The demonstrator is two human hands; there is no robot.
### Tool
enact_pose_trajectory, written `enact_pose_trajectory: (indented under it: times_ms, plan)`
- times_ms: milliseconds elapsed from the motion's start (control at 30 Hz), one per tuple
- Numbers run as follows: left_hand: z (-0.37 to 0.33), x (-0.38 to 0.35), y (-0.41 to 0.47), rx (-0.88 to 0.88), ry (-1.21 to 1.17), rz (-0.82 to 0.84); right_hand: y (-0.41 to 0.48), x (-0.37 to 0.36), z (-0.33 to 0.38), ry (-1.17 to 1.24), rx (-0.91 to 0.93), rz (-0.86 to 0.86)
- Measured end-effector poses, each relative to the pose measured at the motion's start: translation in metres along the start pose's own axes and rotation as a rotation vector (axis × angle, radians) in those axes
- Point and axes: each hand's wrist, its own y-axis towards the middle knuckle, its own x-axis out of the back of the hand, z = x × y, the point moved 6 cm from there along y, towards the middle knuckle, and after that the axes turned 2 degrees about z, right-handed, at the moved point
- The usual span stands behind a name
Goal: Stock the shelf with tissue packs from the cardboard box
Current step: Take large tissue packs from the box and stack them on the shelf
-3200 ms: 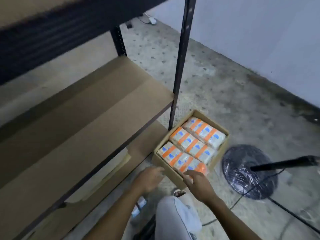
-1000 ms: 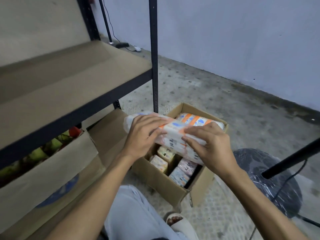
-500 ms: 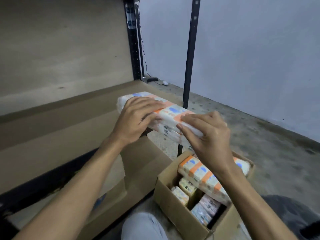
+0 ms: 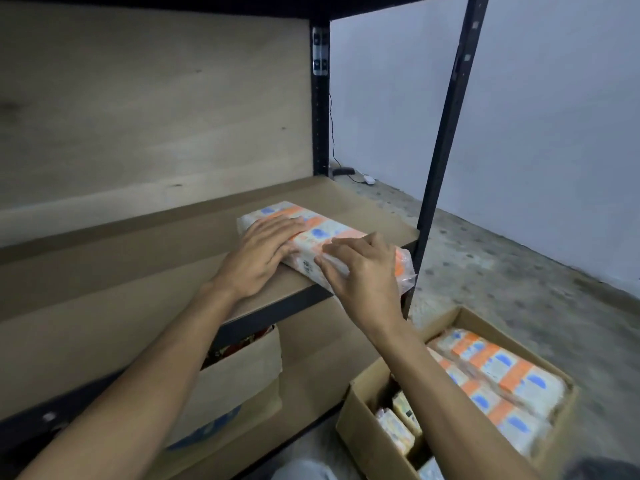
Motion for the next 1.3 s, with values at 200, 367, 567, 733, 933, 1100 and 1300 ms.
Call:
enact_pose_trajectory:
  times_ms: [200, 367, 567, 733, 933, 1100, 1300]
  plan:
    - [0.026, 0.003, -0.008, 0.176, 0.101, -0.032, 0.011, -0.035, 0.016, -0.067, 0.032, 0.010]
    - [0.039, 0.011, -0.025, 0.350, -0.004, -0.119, 0.019, -0.044, 0.019, -0.102, 0.009, 0.034]
    - [0.038, 0.014, -0.039, 0.502, 0.001, -0.135, 0.041, -0.066, 0.022, -0.045, -0.057, 0.237]
    - [0.039, -0.005, -0.046, 0.649, 0.091, 0.140, 0.050, -0.047, 0.019, 0.164, -0.059, 0.220]
    - [0.042, -0.014, -0.044, 0.666, 0.167, 0.228, 0.024, -0.059, -0.010, -0.036, -0.041, 0.323]
    - [0.043, -0.015, -0.042, 0.662, 0.174, 0.234, 0.025, -0.068, -0.012, -0.038, -0.023, 0.253]
    - [0.043, -0.015, -0.038, 0.675, 0.165, 0.259, 0.032, -0.080, -0.023, -0.095, -0.048, 0.255]
